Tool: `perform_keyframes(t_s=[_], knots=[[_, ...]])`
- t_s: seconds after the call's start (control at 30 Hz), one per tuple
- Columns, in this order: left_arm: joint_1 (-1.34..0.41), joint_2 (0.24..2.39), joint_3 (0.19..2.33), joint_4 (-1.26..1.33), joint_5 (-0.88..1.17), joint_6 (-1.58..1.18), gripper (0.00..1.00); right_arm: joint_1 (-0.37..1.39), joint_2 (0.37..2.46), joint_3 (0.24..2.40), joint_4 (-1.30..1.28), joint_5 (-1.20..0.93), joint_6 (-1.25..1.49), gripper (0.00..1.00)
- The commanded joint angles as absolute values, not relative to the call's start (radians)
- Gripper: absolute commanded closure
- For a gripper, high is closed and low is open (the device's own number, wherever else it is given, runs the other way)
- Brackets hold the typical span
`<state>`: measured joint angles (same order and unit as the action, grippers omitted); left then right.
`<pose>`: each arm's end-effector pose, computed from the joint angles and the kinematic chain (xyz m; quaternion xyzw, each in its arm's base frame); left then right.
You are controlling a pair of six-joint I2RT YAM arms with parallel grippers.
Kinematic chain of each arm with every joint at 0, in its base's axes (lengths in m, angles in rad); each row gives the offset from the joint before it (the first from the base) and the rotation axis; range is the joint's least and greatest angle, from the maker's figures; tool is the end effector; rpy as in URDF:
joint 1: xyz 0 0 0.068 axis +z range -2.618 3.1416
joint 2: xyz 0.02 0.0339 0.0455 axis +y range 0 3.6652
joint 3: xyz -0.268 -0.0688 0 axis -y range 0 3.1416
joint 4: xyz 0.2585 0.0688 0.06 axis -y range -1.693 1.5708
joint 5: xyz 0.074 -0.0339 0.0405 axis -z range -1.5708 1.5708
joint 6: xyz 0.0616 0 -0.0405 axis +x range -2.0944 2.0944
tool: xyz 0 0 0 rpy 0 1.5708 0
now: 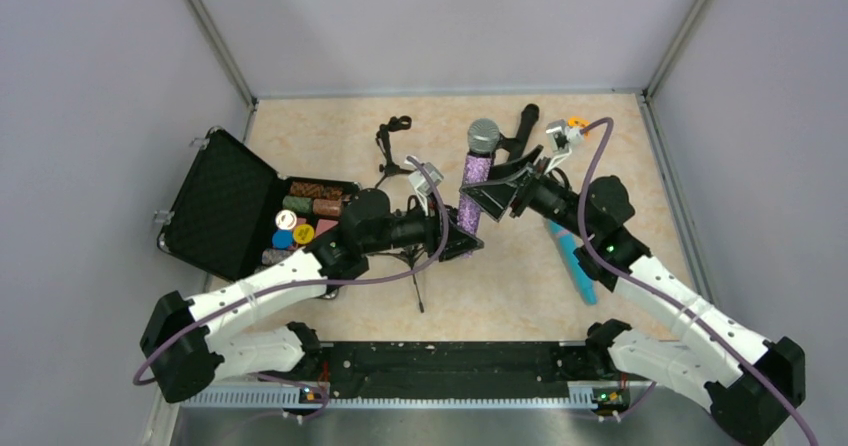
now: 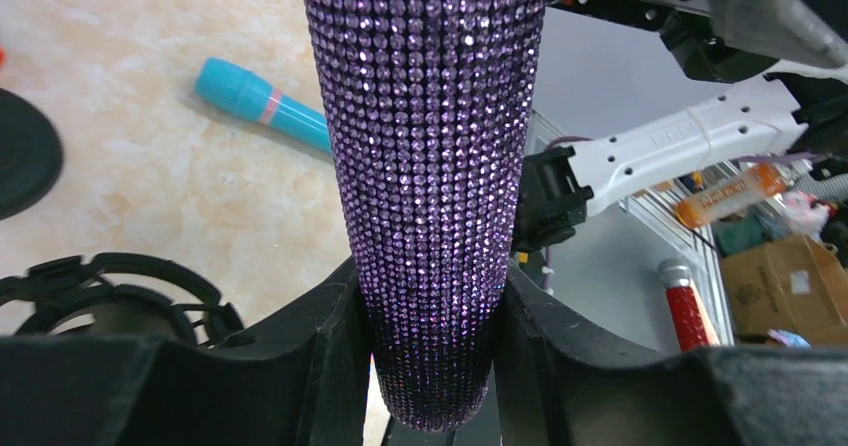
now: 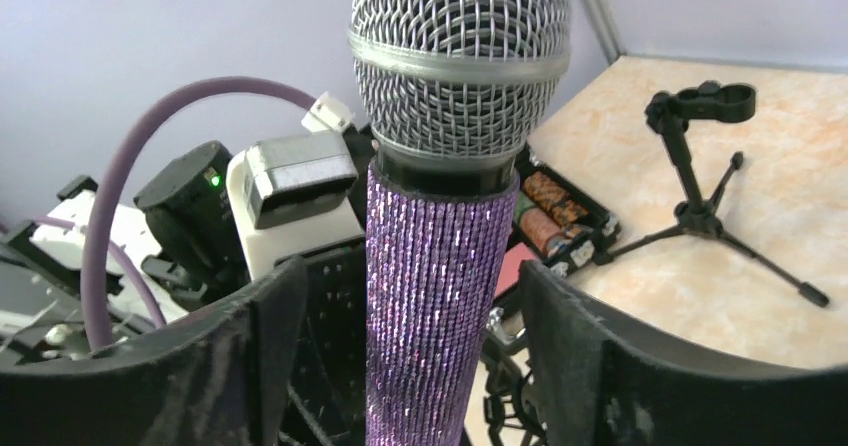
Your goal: Attach the microphones to the stand
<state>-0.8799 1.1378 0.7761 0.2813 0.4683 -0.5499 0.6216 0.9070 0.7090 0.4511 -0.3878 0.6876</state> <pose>0.1692 -0.2482 0.3111 0.2726 0.6793 -0.5612 0.3863 0.1872 0.1628 0.3654 -0.1325 0.6054 0.5660 0.5437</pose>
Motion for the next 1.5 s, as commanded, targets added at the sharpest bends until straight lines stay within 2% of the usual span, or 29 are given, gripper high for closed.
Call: perform_keyframes(t_s=[0.0, 0.1, 0.23, 0.47, 0.87, 1.17, 1.33, 1.47], knots=[[-0.876, 1.054, 0.772, 0.298, 0.371, -0.499, 1.0, 0.615, 0.927, 0.786, 0.35, -0.485, 0.617, 0.19], [-0.876, 1.023, 0.762, 0.277, 0.367, -0.495, 1.0, 0.587, 0.935, 0.778, 0.39, -0.563, 0.652, 0.11], [-0.876, 0.988, 0.744, 0.259, 0.374, -0.497, 1.0, 0.574, 0.963, 0.8, 0.42, -0.697, 0.671, 0.08], [-0.876, 0.95, 0.721, 0.275, 0.414, -0.495, 1.0, 0.525, 0.99, 0.784, 0.576, -0.83, 0.823, 0.07], [-0.876, 0.989, 0.731, 0.279, 0.541, -0.506, 1.0, 0.518, 1.101, 0.858, 0.647, -0.902, 0.877, 0.1], [-0.876, 0.994, 0.721, 0.295, 0.555, -0.517, 1.0, 0.518, 1.156, 0.882, 0.737, -0.93, 0.949, 0.23], [-0.876, 1.006, 0.706, 0.321, 0.557, -0.527, 1.0, 0.519, 1.161, 0.879, 0.741, -0.934, 0.951, 0.4], [-0.877, 1.008, 0.697, 0.331, 0.557, -0.531, 1.0, 0.518, 1.163, 0.88, 0.743, -0.949, 0.95, 0.66]])
